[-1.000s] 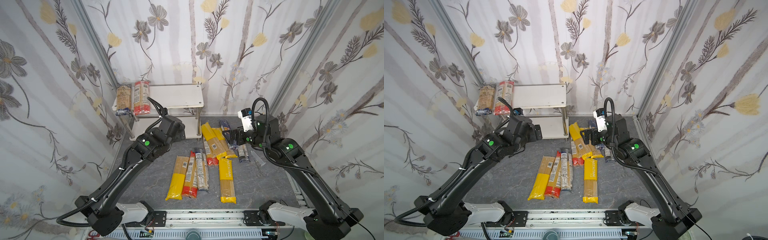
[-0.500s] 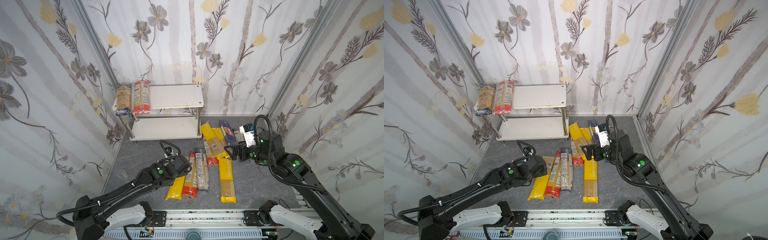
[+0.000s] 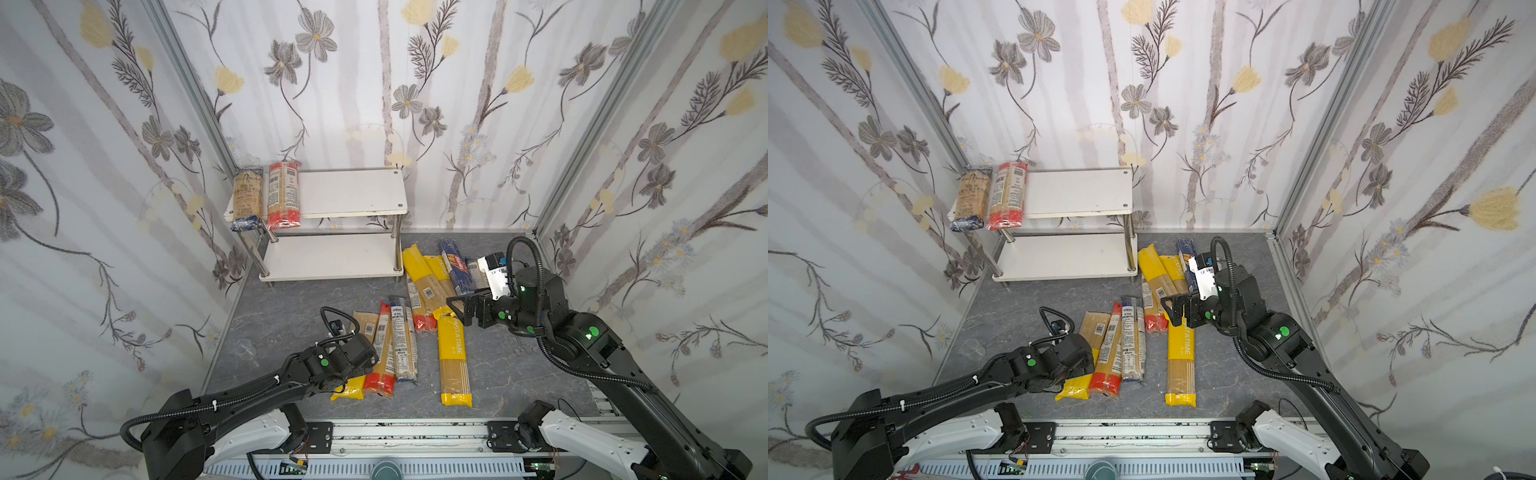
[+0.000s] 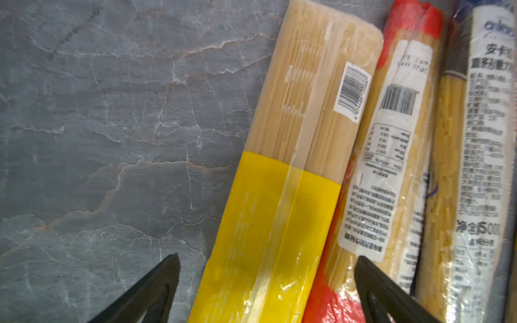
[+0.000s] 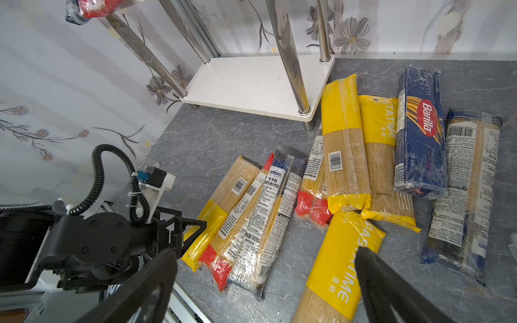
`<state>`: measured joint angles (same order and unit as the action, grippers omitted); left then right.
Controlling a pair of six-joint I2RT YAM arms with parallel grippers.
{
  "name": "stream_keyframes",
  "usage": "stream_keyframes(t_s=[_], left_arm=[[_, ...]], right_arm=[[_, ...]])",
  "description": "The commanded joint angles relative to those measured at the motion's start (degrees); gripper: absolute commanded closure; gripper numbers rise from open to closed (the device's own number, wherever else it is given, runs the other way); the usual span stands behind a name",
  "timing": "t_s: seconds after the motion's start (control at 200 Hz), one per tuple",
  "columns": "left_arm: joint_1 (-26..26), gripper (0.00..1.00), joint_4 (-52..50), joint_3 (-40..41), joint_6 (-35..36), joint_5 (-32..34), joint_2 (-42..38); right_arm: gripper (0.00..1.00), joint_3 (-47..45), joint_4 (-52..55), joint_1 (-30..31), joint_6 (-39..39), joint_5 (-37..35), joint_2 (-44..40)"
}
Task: Arrange pasta packages on shelves
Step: Pick up the pasta bag from the center of the table.
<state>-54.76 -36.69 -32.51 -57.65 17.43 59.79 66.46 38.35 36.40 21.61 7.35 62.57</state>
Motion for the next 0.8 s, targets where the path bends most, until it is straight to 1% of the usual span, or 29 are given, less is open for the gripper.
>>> stream_keyframes(t_s=[0.0, 0.23, 0.325, 0.41, 0.565, 0.595, 0.614, 0.654, 0.794], left_arm=[[-0.1, 0.01, 2.8, 1.3, -1.5, -0.3, 0.4], [-0.3, 0.01, 5.4, 3.2, -0.8, -1.1, 2.1], [-0.4, 0.01, 6.6, 3.5, -0.4, -1.6, 3.6], [-0.4, 0.01, 7.4, 3.5, -0.1, -1.7, 4.9], [-0.4, 0.02, 8.4, 3.7, 0.5, -1.8, 6.3], [-0.4, 0.02, 8.5, 3.8, 0.6, -1.7, 6.5], [-0.4, 0.03, 8.6, 3.8, 0.7, -1.7, 6.7], [-0.4, 0.03, 8.8, 3.9, 0.8, -1.7, 7.1], [-0.4, 0.06, 9.4, 4.1, 0.8, -1.5, 8.2]], right_arm=[[0.00, -0.3, -2.1, 0.4, 1.1, 0.3, -0.2], [0.00, -0.7, -1.3, 1.7, 1.9, 1.1, -0.2], [0.00, -1.7, -1.4, 3.0, 3.4, 3.0, -0.4], [0.00, -3.5, -1.7, 5.2, 5.2, 4.4, -0.8], [0.00, -6.9, -2.3, 10.1, 8.1, 4.6, -1.2], [0.00, -7.5, -2.5, 10.3, 8.5, 4.6, -1.3], [0.00, -7.8, -2.5, 12.0, 9.0, 4.4, -1.4], [0.00, -8.6, -2.4, 13.3, 9.7, 4.2, -1.4], [0.00, -10.1, 0.0, 16.1, 10.8, 2.5, -0.6]])
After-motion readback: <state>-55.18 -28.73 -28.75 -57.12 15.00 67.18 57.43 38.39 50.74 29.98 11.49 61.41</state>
